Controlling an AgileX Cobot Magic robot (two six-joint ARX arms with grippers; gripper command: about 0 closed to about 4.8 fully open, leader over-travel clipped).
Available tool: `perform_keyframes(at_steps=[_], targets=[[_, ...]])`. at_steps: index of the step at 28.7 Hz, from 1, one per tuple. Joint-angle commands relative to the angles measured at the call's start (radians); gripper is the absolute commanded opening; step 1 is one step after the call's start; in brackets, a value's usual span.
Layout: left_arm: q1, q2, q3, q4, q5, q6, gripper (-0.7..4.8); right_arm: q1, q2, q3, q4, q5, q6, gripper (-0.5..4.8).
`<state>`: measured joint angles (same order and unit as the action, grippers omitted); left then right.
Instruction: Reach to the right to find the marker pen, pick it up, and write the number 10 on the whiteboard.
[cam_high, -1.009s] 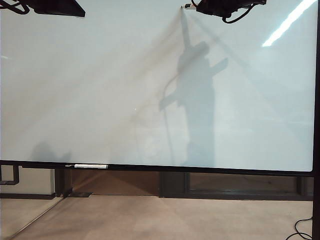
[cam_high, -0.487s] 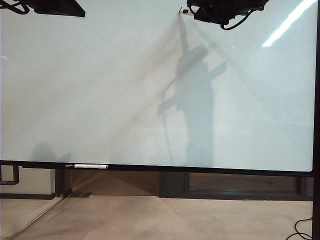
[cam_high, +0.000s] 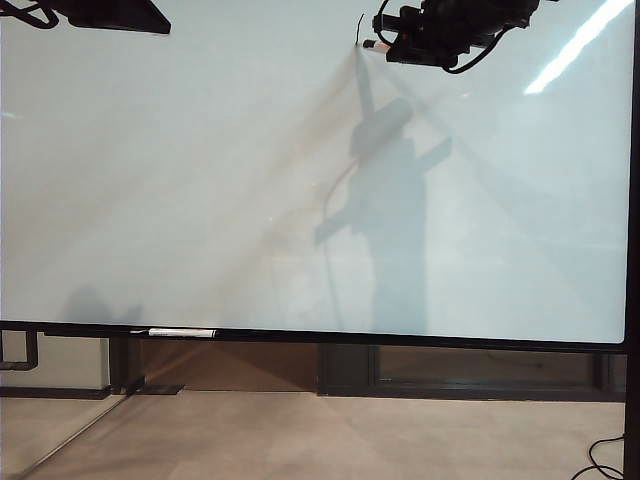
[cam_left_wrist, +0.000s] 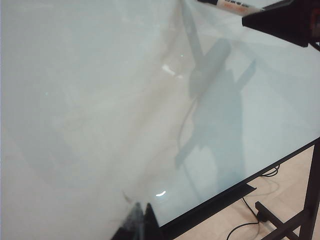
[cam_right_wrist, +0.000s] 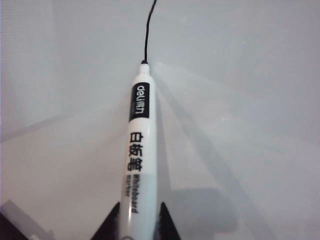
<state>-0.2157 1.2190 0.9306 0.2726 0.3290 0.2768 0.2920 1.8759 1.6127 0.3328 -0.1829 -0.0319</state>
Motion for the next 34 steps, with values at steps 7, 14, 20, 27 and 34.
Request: perform_keyframes(at_steps=[7, 14, 20, 27, 34], targets=[[-0.001, -0.005, 0.005, 0.022, 0.004, 0.016, -0.06, 0.000, 0.010, -0.072, -0.050, 0.027, 0.001, -0.06], [-0.001, -0.005, 0.005, 0.021, 0.005, 0.016, -0.06, 0.002, 0.000, -0.086, -0.021, 0.020, 0.002, -0.06], [-0.001, -0.005, 0.005, 0.020, 0.005, 0.016, -0.06, 0.003, -0.064, -0.087, -0.047, 0.001, 0.002, -0.06], [-0.001, -0.005, 0.005, 0.019, 0.005, 0.015, -0.06, 0.010, -0.173, -0.145, -0.047, 0.002, -0.018, -0.06], [-0.001, -0.005, 0.005, 0.012, 0.008, 0.011, -0.06, 0.008, -0.196, -0.142, 0.002, 0.055, -0.034, -0.06]])
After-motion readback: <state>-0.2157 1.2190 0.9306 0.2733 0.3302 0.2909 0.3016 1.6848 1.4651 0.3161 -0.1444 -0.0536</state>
